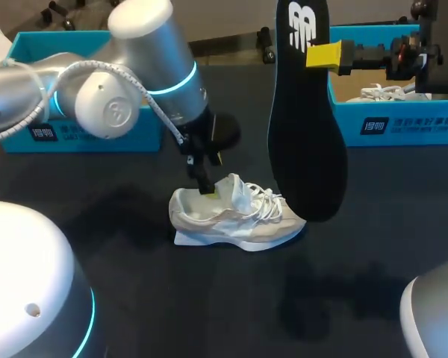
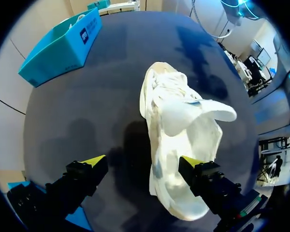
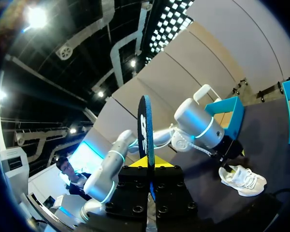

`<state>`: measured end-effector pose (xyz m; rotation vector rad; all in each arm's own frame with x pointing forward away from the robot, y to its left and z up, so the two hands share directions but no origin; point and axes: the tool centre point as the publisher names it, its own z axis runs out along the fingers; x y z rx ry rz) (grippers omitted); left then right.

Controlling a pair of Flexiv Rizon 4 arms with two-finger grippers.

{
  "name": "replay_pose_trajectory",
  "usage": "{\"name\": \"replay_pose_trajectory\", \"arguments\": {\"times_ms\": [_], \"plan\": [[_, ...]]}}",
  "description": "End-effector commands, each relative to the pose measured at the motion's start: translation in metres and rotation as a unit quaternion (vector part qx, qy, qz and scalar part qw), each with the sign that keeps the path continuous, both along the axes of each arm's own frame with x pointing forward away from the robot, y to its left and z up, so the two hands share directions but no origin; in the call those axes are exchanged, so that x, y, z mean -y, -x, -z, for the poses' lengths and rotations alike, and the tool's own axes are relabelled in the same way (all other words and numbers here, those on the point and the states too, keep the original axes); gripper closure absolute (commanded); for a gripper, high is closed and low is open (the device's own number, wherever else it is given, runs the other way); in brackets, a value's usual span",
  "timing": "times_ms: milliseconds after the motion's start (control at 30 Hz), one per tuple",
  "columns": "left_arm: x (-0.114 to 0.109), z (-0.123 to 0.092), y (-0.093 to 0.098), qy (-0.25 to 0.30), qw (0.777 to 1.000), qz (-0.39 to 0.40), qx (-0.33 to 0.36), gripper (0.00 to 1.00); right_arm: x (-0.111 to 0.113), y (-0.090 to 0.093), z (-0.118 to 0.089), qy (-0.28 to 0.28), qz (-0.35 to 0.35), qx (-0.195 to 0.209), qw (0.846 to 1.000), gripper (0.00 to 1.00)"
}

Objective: Take the shoe out of the shoebox, open the shoe tongue, remove and reinsert the insole, then place the shoe into the shoebox

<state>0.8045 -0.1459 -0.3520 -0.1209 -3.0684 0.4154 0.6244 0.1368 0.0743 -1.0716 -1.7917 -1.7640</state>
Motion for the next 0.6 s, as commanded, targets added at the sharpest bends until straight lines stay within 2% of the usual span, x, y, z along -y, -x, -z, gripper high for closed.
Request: {"name": "replay_pose_trajectory", "arguments": {"times_ms": [33, 267, 367, 533, 600], "plan": [[0.012, 0.014, -0.006, -0.004, 1.000, 0.005, -0.013, 0.03, -0.004, -0.004, -0.001, 0.002, -0.001, -0.002, 1.000, 1.00], [0.021, 0.026, 0.001, -0.006, 1.000, 0.015, -0.025, 0.14, -0.004, -0.004, -0.001, 0.002, -0.001, -0.002, 1.000, 1.00], [0.022, 0.029, 0.003, -0.005, 0.999, 0.016, -0.032, 0.22, -0.004, -0.004, -0.001, 0.002, -0.001, -0.002, 1.000, 1.00], [0.019, 0.034, 0.008, 0.001, 0.999, 0.010, -0.043, 0.27, -0.004, -0.004, -0.001, 0.002, -0.001, -0.002, 1.000, 1.00], [0.018, 0.036, 0.009, 0.001, 0.999, 0.009, -0.047, 0.34, -0.004, -0.004, -0.001, 0.002, -0.001, -0.002, 1.000, 1.00]]}}
